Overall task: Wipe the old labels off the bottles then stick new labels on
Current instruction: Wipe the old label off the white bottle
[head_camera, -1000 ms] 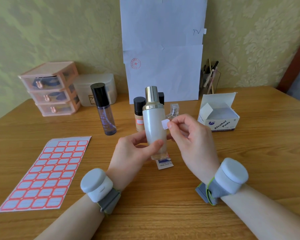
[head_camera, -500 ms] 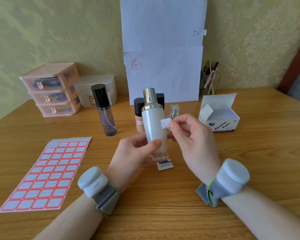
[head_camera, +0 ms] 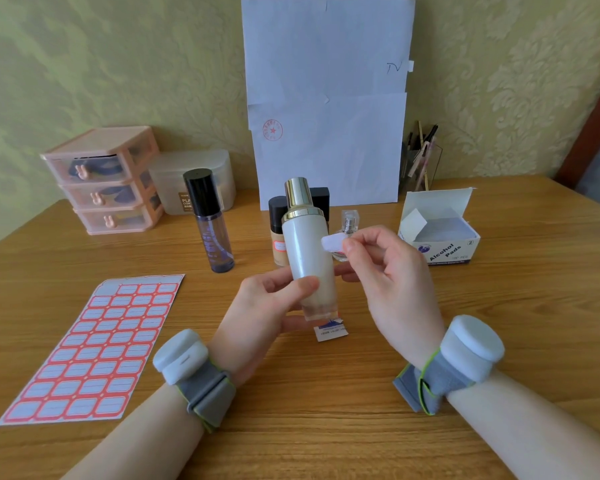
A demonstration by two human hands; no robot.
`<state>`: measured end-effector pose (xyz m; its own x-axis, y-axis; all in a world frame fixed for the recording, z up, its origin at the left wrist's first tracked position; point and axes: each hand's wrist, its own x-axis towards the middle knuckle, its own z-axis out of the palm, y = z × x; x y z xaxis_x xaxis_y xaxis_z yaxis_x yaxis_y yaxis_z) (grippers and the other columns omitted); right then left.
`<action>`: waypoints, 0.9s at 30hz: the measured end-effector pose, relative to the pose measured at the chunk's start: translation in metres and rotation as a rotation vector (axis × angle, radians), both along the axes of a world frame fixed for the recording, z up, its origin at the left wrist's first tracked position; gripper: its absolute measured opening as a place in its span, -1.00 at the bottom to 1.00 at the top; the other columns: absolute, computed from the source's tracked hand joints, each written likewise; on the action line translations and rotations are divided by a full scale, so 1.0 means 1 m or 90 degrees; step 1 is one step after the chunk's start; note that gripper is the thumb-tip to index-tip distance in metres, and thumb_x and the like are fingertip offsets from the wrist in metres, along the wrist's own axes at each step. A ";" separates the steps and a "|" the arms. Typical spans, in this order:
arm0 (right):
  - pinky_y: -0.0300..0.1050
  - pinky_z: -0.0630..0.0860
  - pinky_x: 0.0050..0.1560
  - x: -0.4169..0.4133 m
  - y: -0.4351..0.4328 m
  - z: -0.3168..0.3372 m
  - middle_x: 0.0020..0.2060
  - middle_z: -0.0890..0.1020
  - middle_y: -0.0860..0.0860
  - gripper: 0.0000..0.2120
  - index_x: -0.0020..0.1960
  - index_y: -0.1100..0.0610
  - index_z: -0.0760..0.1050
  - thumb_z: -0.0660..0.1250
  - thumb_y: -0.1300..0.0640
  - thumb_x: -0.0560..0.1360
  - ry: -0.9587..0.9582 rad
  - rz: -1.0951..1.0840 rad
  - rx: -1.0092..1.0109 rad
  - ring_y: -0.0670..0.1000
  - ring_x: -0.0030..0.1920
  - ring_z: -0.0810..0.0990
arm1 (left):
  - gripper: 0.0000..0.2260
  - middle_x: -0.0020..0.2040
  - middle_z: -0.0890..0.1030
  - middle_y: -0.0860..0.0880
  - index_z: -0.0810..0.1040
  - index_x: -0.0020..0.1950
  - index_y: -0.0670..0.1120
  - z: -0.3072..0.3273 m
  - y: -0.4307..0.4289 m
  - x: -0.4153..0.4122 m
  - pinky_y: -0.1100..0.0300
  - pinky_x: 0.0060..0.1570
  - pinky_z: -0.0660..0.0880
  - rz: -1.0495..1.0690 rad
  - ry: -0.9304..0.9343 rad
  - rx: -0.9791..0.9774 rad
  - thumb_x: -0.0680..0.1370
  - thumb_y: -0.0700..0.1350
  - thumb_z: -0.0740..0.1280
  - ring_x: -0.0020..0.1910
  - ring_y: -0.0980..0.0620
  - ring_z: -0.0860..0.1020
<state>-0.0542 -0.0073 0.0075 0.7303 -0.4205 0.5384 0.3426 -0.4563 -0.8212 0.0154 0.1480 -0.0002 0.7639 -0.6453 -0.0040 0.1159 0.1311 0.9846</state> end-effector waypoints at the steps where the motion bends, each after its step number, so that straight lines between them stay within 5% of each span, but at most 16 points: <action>1: -0.16 0.65 -0.19 0.000 0.000 0.001 -0.20 0.72 -0.04 -0.90 -0.05 0.10 0.53 0.29 0.12 0.62 -0.003 0.010 0.031 -0.12 -0.20 0.72 | -0.80 0.07 0.72 -0.18 0.70 0.14 -0.11 0.000 0.000 0.000 0.08 -0.11 0.65 0.001 0.013 -0.007 0.57 -0.14 0.36 0.03 -0.16 0.71; 7: -0.13 0.65 -0.21 0.001 -0.003 0.001 -0.14 0.73 -0.06 -0.90 -0.05 0.13 0.51 0.29 0.15 0.62 0.001 0.037 0.052 -0.07 -0.21 0.73 | -0.82 0.03 0.73 -0.15 0.76 0.02 0.04 0.003 0.000 -0.001 0.13 -0.15 0.65 0.004 0.012 -0.018 0.58 -0.13 0.36 0.00 -0.14 0.72; 10: -0.10 0.64 -0.18 0.001 -0.009 0.005 -0.18 0.73 -0.05 -0.89 -0.07 0.15 0.54 0.32 0.13 0.61 0.017 0.016 0.025 -0.07 -0.26 0.73 | -0.83 0.02 0.74 -0.16 0.72 0.09 -0.09 0.005 0.000 -0.001 0.14 -0.16 0.65 0.029 0.015 -0.032 0.58 -0.14 0.36 -0.01 -0.15 0.72; 14: 0.09 0.63 -0.15 -0.001 -0.024 0.008 -0.30 0.70 -0.08 -0.87 -0.12 0.10 0.60 0.37 0.08 0.57 0.090 -0.041 -0.077 -0.05 -0.31 0.70 | -0.87 0.00 0.74 -0.17 0.67 0.09 -0.10 0.005 0.001 -0.001 0.17 -0.18 0.65 0.090 0.016 -0.038 0.60 -0.18 0.35 -0.03 -0.14 0.73; 17: -0.08 0.55 -0.30 -0.004 -0.028 0.003 -0.36 0.62 -0.24 -0.86 -0.17 0.02 0.62 0.39 0.02 0.54 0.148 -0.047 -0.197 -0.05 -0.40 0.61 | -0.90 -0.02 0.75 -0.13 0.65 0.06 -0.07 0.006 0.002 0.000 0.19 -0.19 0.64 0.122 0.003 -0.046 0.60 -0.18 0.35 -0.05 -0.11 0.73; 23: -0.16 0.43 -0.22 -0.005 -0.019 -0.008 -0.20 0.56 -0.19 -0.85 -0.10 -0.06 0.65 0.36 -0.09 0.53 0.259 0.027 -0.436 -0.23 -0.26 0.45 | -0.89 -0.01 0.74 -0.12 0.66 0.08 -0.07 0.004 0.002 0.002 0.20 -0.17 0.64 0.127 -0.014 -0.048 0.59 -0.18 0.36 -0.04 -0.09 0.73; 27: -0.16 0.38 -0.24 -0.005 -0.011 -0.012 -0.13 0.53 -0.17 -0.84 -0.05 -0.08 0.64 0.30 -0.09 0.56 0.330 0.054 -0.508 -0.13 -0.17 0.49 | -0.87 0.01 0.74 -0.12 0.67 0.10 -0.08 0.002 0.001 0.003 0.16 -0.14 0.65 0.122 -0.010 -0.038 0.59 -0.16 0.37 -0.02 -0.09 0.73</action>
